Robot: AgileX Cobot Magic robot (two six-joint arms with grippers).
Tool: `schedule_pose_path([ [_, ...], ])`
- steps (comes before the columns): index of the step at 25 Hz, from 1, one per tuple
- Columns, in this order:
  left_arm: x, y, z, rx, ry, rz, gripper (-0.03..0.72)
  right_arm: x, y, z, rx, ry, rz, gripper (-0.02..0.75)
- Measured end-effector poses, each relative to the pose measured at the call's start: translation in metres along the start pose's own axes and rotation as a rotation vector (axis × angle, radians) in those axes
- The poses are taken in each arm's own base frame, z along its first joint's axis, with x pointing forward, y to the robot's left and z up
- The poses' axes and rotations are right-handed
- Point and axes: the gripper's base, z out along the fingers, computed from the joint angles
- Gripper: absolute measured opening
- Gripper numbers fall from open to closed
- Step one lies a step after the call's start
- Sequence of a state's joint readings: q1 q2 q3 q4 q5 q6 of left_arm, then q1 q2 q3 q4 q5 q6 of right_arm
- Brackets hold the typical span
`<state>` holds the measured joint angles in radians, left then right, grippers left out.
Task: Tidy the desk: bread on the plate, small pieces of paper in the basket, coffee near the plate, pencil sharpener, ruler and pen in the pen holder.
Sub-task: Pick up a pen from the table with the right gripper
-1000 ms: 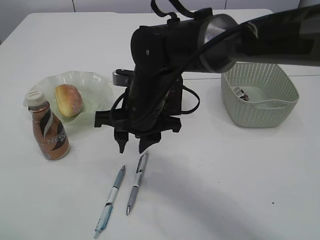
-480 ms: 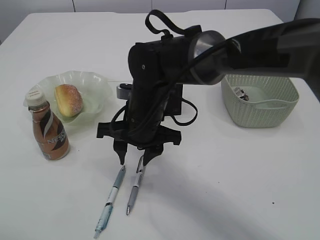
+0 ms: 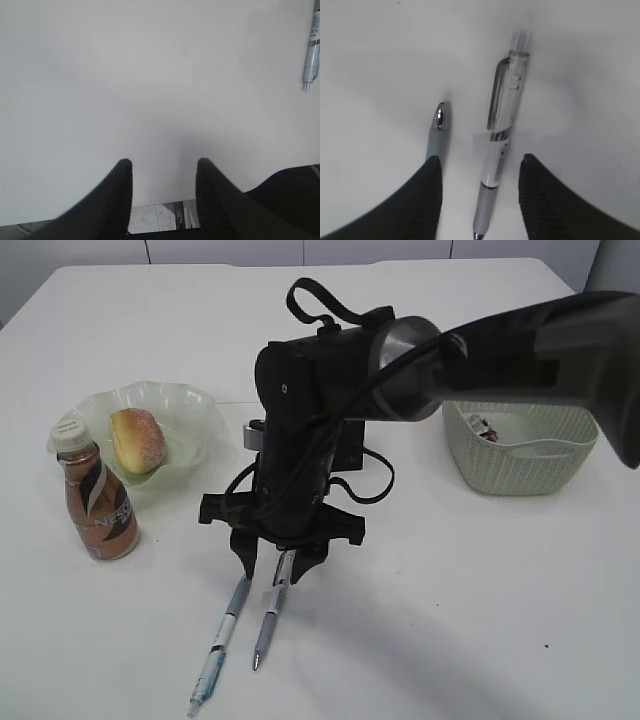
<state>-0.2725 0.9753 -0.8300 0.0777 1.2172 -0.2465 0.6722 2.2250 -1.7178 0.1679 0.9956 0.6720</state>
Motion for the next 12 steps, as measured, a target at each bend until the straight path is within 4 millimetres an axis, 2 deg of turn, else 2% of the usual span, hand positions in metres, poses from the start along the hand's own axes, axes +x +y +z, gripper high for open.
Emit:
schedule_pose_path([
  [12, 0.000, 0.000, 0.000, 0.000, 0.000, 0.000, 0.307, 0.000, -0.007, 0.025, 0.066, 0.044, 0.032, 0.397],
])
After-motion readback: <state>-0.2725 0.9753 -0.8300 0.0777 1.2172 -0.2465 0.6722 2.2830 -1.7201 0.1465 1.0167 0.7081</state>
